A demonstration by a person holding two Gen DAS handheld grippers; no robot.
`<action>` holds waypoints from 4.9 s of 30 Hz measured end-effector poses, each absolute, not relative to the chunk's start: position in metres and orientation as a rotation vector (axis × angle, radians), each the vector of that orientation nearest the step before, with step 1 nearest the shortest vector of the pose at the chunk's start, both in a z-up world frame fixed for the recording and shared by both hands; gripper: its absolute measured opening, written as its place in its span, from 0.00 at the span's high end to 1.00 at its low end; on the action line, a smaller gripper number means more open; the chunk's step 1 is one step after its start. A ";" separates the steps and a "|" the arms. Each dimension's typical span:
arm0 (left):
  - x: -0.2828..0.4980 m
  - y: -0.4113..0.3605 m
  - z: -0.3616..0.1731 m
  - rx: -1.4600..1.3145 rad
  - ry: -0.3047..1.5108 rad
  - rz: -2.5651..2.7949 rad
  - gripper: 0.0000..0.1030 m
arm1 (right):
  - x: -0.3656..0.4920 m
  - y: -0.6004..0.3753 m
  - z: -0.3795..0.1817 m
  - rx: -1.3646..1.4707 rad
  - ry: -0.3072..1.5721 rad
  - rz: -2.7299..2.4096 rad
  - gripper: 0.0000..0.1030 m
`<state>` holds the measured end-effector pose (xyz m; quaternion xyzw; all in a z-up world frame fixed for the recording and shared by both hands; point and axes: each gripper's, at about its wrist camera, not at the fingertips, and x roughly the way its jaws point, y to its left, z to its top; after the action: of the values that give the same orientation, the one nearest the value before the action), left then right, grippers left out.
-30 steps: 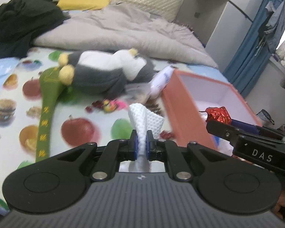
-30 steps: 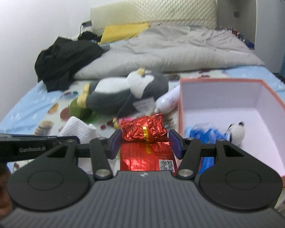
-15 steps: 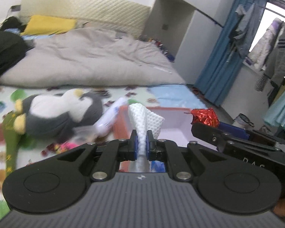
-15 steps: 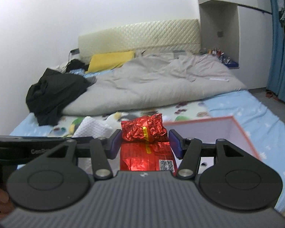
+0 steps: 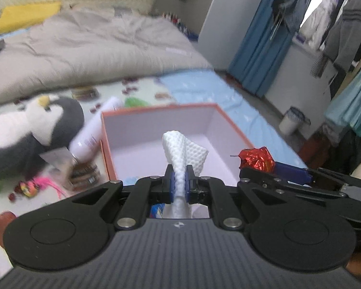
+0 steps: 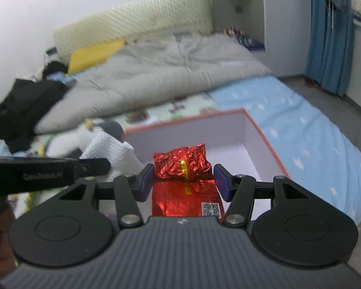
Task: Organize soft objects
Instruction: 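Carry the tissue and red candy into the pink box and open both tools, then withdraw both tools from the box back toward the pile, then grasp the pink-feathered bird toy with the left tool while the right tool grasps the clear zip bag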
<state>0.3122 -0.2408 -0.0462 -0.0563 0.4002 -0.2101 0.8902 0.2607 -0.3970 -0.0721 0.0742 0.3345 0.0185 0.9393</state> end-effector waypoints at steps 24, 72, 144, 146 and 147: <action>0.333 -0.257 -0.096 -0.042 0.943 -0.431 0.58 | 0.273 -0.420 -0.137 0.230 0.848 0.008 0.35; 0.116 -0.069 -0.022 -0.082 0.690 -0.322 0.56 | 0.099 -0.271 -0.070 0.187 0.582 0.153 0.35; 0.368 0.020 -0.249 -0.326 0.800 -0.163 0.52 | 0.369 -0.172 -0.225 0.210 0.778 0.154 0.38; 0.375 0.019 -0.251 -0.324 0.801 -0.166 0.52 | 0.375 -0.169 -0.228 0.210 0.772 0.154 0.38; 0.376 0.018 -0.253 -0.326 0.800 -0.168 0.52 | 0.378 -0.169 -0.229 0.210 0.770 0.152 0.40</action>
<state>0.3765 0.0182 -0.2530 -0.1578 0.3874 -0.0811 0.9047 0.3778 -0.1685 -0.2293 0.1019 0.3747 0.0738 0.9186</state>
